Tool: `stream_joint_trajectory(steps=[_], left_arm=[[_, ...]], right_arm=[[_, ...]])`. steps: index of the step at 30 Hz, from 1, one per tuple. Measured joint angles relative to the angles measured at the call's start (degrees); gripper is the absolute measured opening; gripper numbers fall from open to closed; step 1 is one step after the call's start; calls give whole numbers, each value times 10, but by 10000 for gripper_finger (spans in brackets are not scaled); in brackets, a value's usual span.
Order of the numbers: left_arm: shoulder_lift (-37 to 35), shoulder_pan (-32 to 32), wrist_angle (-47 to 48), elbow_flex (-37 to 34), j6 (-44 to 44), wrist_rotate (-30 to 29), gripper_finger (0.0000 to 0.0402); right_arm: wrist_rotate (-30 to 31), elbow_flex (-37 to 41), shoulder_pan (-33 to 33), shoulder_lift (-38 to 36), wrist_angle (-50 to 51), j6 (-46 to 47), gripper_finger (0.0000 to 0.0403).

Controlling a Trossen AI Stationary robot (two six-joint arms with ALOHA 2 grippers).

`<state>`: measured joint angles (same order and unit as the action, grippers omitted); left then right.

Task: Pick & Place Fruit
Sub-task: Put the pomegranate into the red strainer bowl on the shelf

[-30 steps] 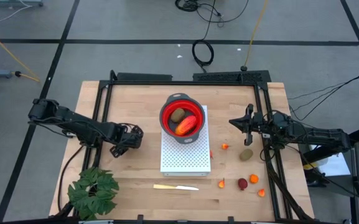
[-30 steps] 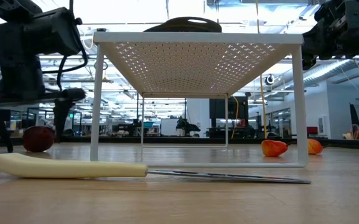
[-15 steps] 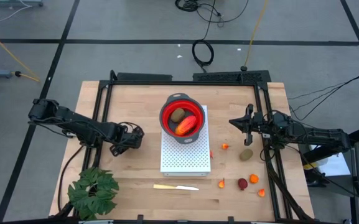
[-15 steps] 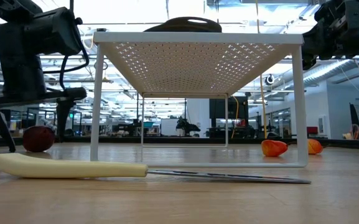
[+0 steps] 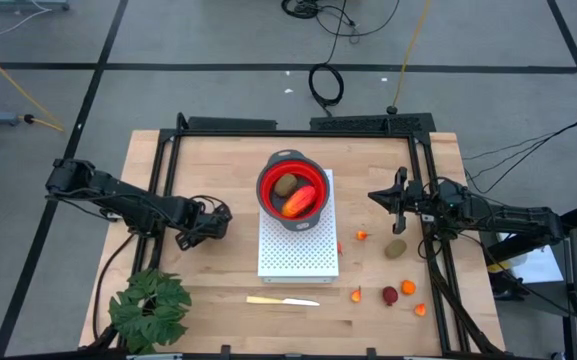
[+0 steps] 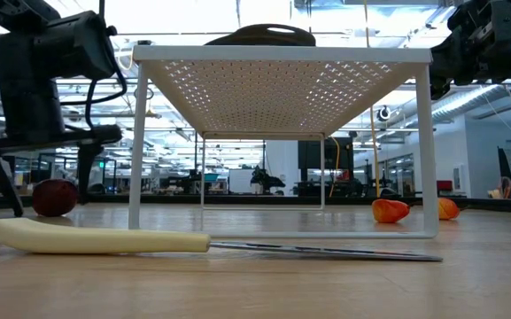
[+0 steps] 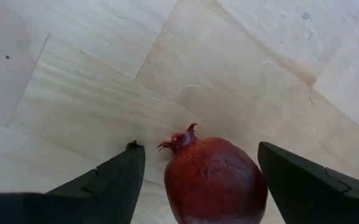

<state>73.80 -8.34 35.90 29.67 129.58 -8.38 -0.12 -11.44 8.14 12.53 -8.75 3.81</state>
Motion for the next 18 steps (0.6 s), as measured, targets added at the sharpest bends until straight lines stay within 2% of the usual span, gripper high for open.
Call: stream_joint_trajectory(steps=[13,18], left_arm=[[0,0,3,0,16,-3,185],[0,0,9,4,12,-4,162]], right_arm=[[0,0,0,0,0,0,4],[0,0,0,0,0,0,4]])
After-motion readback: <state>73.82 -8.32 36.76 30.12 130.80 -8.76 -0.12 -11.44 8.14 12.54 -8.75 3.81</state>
